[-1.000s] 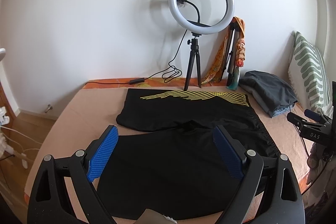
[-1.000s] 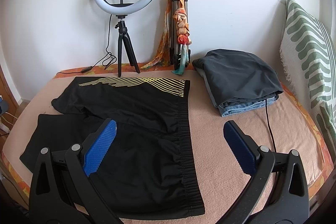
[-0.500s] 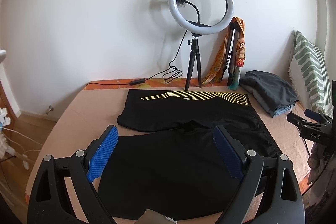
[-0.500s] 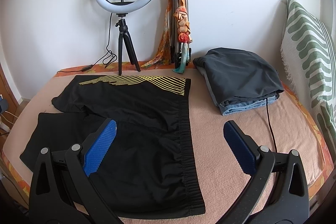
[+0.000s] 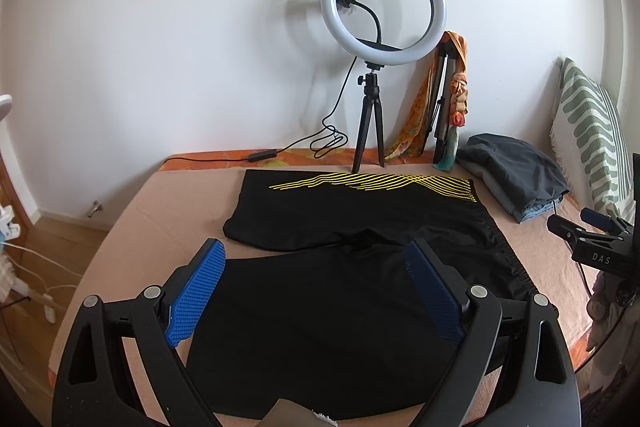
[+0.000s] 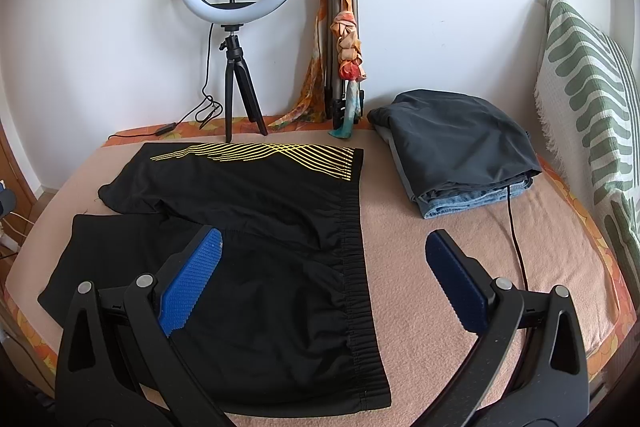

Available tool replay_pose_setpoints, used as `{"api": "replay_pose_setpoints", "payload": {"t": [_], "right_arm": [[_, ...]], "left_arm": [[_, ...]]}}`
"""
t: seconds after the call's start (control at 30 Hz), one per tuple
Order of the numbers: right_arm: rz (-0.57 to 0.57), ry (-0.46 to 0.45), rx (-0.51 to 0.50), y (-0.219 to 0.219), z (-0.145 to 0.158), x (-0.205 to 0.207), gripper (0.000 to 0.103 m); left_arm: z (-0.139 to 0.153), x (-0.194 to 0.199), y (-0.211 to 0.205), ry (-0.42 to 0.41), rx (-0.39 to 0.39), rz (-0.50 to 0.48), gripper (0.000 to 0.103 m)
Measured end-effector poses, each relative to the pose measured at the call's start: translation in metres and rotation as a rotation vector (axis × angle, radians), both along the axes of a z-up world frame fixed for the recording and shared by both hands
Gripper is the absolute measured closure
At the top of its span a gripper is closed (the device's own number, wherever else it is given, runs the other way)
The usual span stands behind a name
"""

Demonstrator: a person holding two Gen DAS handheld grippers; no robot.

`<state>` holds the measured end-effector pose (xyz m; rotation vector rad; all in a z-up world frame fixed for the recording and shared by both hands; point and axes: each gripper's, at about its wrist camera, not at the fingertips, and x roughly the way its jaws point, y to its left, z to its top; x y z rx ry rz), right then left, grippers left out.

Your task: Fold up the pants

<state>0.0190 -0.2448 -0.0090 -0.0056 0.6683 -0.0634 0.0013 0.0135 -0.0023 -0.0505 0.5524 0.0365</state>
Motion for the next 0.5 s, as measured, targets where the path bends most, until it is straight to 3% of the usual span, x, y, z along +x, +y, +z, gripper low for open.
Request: {"api": "replay_pose_setpoints", "payload": {"t": [0.5], "right_arm": [[0.000, 0.002, 0.002, -0.0004, 0.0001, 0.0002, 0.000]], "left_arm": [[-0.0004, -0.0002, -0.0003, 0.001, 0.000, -0.001, 0.011]]}}
